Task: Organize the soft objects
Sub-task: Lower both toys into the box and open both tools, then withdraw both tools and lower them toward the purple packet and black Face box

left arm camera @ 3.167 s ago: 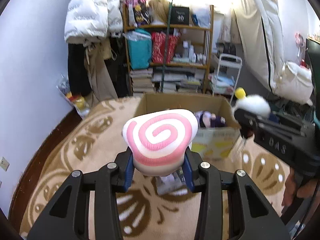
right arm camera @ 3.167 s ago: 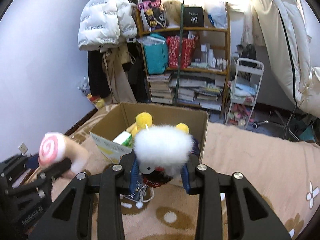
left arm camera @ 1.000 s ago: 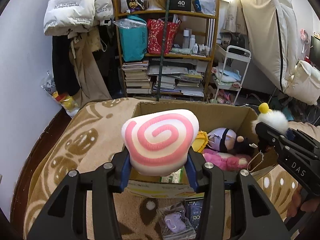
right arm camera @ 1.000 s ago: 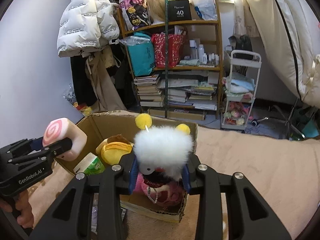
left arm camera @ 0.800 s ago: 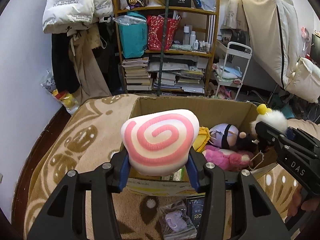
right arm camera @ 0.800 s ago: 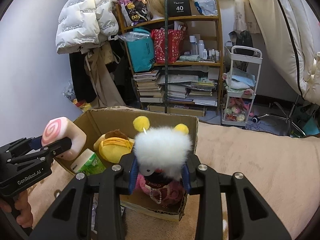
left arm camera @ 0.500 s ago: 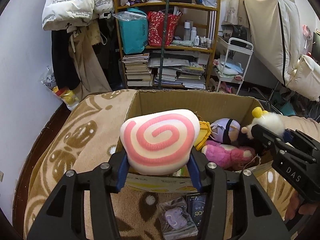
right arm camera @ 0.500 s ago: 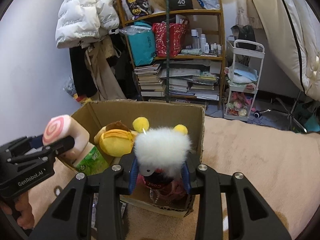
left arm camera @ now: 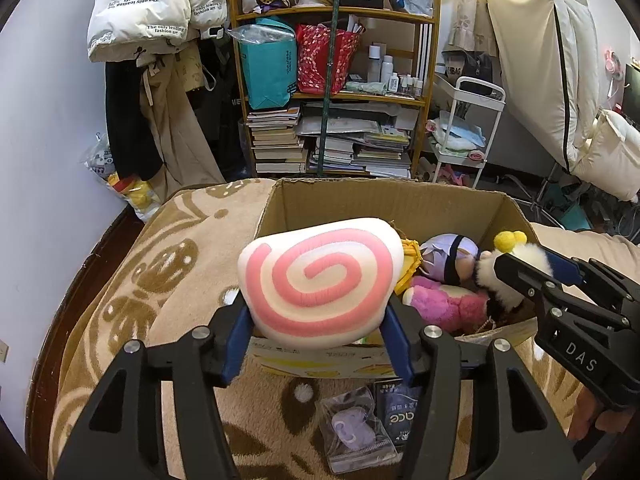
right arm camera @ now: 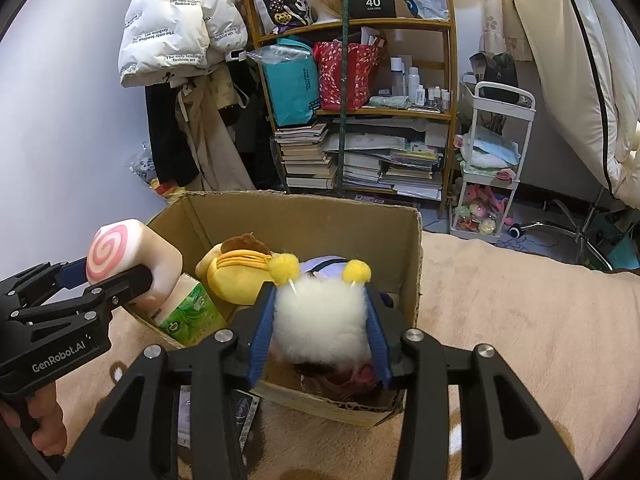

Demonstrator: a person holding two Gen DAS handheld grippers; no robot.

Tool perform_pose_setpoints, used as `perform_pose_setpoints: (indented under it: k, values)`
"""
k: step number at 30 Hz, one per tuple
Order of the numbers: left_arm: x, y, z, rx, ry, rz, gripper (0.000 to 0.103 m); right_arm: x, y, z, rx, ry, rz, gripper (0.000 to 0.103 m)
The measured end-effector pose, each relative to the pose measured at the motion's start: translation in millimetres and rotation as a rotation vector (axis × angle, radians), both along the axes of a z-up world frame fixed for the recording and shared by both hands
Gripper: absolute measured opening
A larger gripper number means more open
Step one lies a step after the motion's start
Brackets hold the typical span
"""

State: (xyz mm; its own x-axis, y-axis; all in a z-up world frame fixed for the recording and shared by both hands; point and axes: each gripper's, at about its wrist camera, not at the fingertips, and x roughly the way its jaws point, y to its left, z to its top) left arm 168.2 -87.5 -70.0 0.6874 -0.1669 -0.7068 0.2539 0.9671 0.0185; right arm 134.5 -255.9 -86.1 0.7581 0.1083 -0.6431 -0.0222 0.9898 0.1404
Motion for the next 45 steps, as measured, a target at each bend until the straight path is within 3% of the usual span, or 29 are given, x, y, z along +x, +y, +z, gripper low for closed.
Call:
perform_pose_setpoints:
  k: [4,11,15,17,22,24,30,45]
  values:
    - [-3.9,1.6,4.0,0.002,0.002,-0.004,0.06,-3.4,0.6,3.1,-0.001,-0.007,-0.003,0.055]
    - [-11.4,5.0,15.0,-0.008,-0.025,-0.024,0.068,-12.0,0.5,11.3,0.001,-0.018,-0.007,0.057]
    - [-20.5,12.2,28.9,-0.019,-0.08,-0.007,0.084,-19.7,1.2,15.4,0.004,-0.022,-0.011,0.06]
    - [-26.3,16.0,36.0,-0.023,-0.097,-0.007,0.085,-23.8,1.9,16.9,0.007,-0.022,-0.018,0.069]
    - [-38.4,20.4,44.4,0.005,-0.095,-0.011,0.087,-34.2,3.3,20.6,0.025,-0.017,-0.032,0.074]
    - [-44.3,22.9,46.3,0.016,-0.09,-0.009,0.088,-39.8,4.2,21.7,0.029,-0.018,-0.036,0.083]
    - [-60.4,34.5,50.6,0.034,-0.071,0.004,0.091,-53.7,11.9,22.3,0.019,0.012,-0.021,0.092]
    - [-84.4,57.8,37.0,0.065,0.03,0.057,0.093,-76.9,55.9,5.7,-0.074,0.101,0.087,0.094]
